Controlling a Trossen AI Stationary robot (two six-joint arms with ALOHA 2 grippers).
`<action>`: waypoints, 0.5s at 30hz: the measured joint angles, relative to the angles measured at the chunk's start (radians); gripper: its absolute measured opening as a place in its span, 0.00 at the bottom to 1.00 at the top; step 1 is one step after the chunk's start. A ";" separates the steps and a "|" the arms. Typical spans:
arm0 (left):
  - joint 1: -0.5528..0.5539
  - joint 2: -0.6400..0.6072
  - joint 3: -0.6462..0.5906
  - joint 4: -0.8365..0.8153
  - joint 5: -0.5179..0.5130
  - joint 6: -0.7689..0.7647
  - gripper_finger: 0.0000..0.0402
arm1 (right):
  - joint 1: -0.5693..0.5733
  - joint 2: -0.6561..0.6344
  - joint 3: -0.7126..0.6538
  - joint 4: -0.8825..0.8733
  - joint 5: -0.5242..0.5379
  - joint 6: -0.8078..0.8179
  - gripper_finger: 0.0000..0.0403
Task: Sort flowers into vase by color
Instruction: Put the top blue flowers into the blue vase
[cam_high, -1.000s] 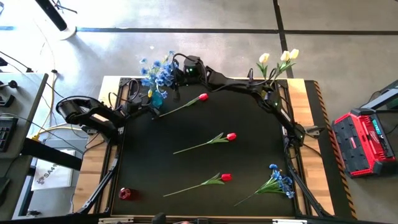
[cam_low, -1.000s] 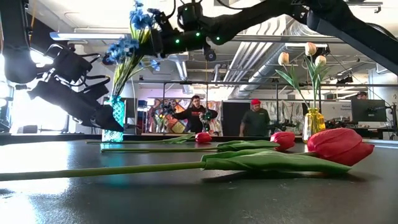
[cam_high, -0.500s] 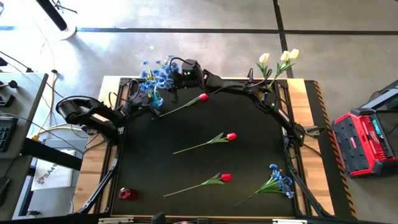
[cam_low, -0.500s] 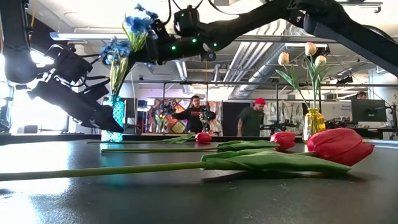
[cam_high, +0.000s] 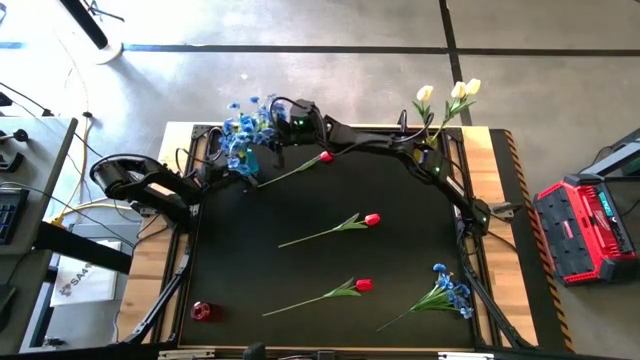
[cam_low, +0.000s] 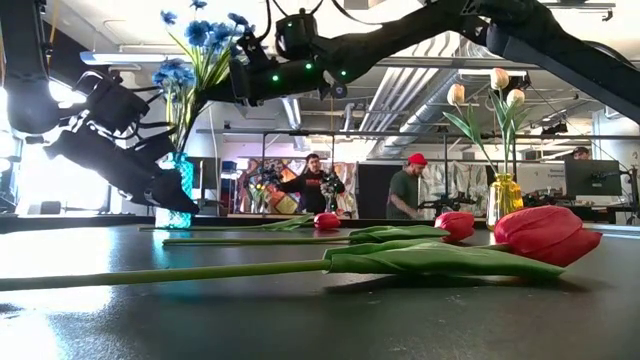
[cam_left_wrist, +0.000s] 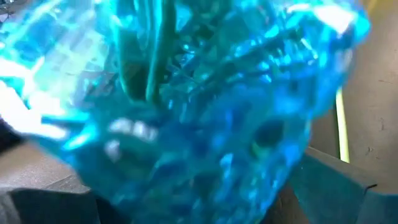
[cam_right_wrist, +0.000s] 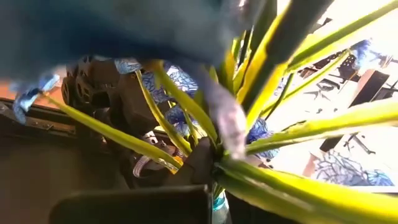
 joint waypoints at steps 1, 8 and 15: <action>0.000 0.000 0.000 0.000 0.000 0.000 0.86 | 0.001 0.000 0.000 0.000 -0.001 0.002 0.02; -0.001 0.000 0.000 0.000 0.002 0.000 0.86 | 0.007 0.000 0.000 0.002 -0.003 -0.021 0.01; -0.001 0.000 0.000 -0.001 0.002 0.005 0.86 | 0.007 0.000 0.000 0.000 -0.003 -0.020 0.00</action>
